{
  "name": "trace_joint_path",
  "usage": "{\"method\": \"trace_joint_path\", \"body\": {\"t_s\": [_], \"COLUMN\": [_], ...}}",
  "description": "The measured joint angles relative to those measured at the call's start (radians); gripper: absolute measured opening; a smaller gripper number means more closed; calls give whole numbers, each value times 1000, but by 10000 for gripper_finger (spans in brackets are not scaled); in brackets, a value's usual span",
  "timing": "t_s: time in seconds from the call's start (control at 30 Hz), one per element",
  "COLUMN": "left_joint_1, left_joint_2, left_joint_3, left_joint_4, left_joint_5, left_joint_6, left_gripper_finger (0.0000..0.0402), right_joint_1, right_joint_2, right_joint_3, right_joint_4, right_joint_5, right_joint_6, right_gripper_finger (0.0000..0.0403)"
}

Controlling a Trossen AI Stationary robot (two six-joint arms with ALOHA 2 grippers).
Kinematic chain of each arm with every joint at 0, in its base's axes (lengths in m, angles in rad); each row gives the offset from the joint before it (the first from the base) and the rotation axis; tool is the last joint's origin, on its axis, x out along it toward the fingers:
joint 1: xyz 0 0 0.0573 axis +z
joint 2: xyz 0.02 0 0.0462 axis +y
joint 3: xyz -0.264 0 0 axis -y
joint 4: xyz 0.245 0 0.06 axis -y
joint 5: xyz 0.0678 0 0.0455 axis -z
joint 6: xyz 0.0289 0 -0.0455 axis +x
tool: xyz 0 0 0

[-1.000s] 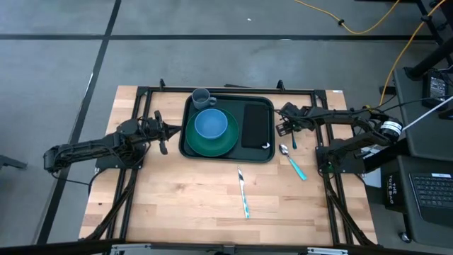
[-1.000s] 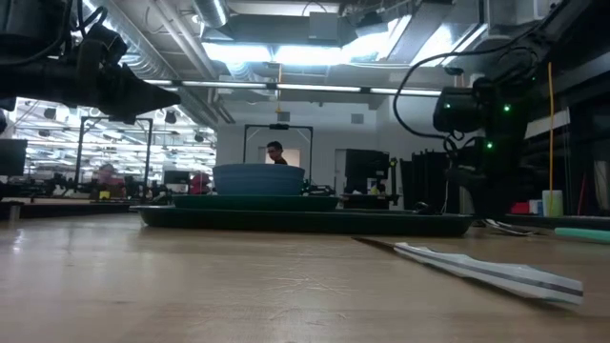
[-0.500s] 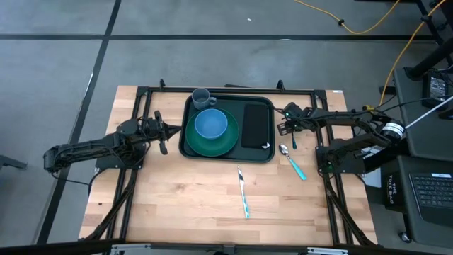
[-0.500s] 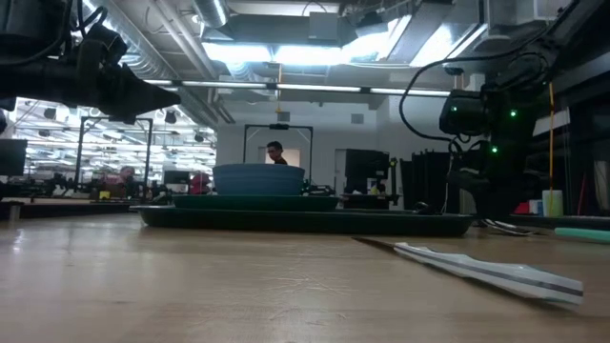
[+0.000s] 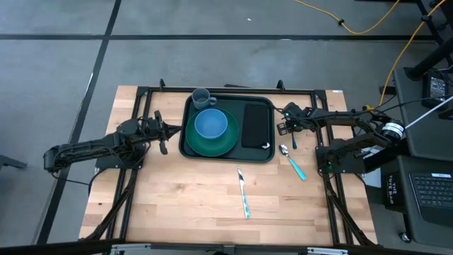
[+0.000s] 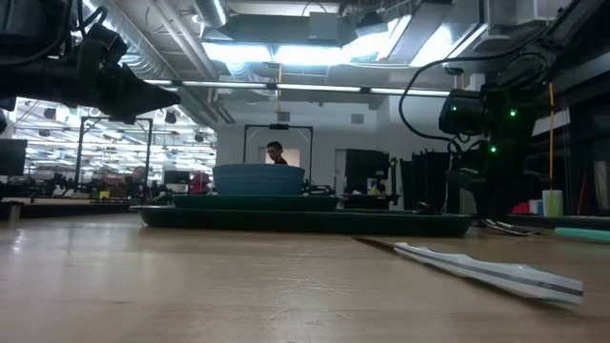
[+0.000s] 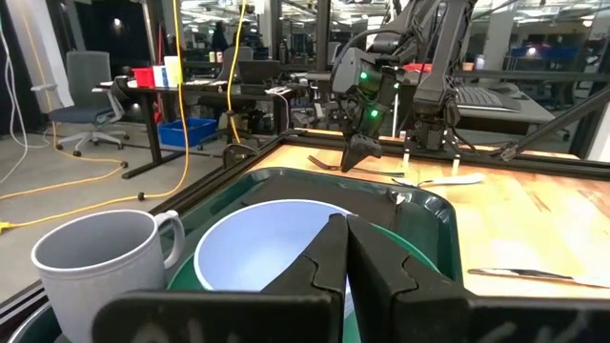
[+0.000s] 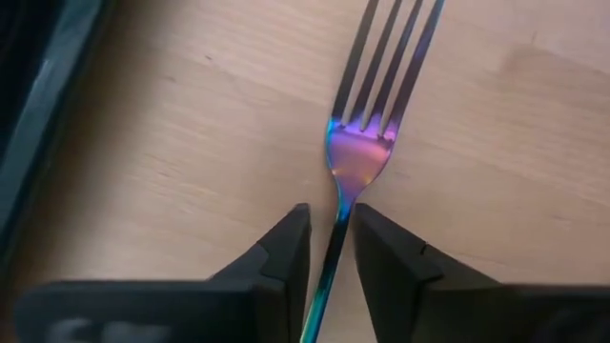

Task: Set up tray
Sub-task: Put the blue fork on the black napkin

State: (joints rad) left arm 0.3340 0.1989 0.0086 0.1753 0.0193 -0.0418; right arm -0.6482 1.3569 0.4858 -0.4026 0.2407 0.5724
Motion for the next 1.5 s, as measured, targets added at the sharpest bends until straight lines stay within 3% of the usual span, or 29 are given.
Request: {"method": "trace_joint_path", "body": {"t_s": [0.53,0.8,1.23,1.5], "left_joint_1": [0,0,0,0], "left_joint_2": [0,0,0,0], "left_joint_3": [0,0,0,0], "left_joint_4": [0,0,0,0], "left_joint_5": [0,0,0,0], "left_joint_6": [-1,-21,-26,-24], "left_gripper_finger": [4,4,4,4], "right_joint_1": [0,-1,-1,12], "right_joint_2": [2,7,3,-80], "right_joint_3": [-1,33,239,303], "right_joint_4": [16,3,-31,1], "right_joint_5": [-2,-25,-125,-138], "right_joint_6": [-2,-55,-266,-348], "right_gripper_finger": [13,24,22,15]}}
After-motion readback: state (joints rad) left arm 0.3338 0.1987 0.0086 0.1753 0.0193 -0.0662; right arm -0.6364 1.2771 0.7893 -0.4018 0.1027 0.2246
